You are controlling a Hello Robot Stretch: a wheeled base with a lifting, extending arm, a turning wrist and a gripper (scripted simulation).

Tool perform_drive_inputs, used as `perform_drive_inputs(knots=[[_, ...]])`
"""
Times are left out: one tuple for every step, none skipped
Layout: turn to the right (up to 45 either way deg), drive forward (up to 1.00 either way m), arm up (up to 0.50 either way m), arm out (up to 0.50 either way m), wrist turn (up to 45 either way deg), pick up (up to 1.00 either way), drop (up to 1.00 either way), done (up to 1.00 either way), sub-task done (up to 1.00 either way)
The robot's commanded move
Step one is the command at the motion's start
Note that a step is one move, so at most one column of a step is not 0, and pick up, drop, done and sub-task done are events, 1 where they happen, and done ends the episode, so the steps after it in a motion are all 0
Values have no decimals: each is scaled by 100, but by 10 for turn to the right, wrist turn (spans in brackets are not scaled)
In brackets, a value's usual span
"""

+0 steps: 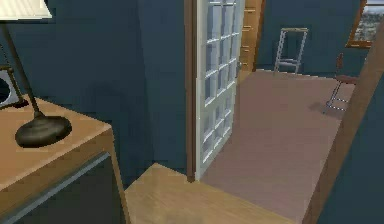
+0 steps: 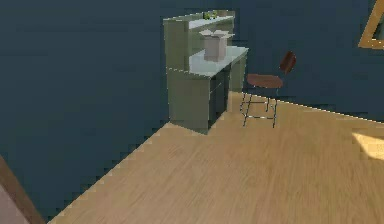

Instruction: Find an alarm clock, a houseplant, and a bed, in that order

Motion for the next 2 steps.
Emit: perform_drive_inputs(knots=[[210, 0, 0, 0, 0, 0, 0, 0, 0], [0, 100, 0, 0, 0, 0, 0, 0, 0]])
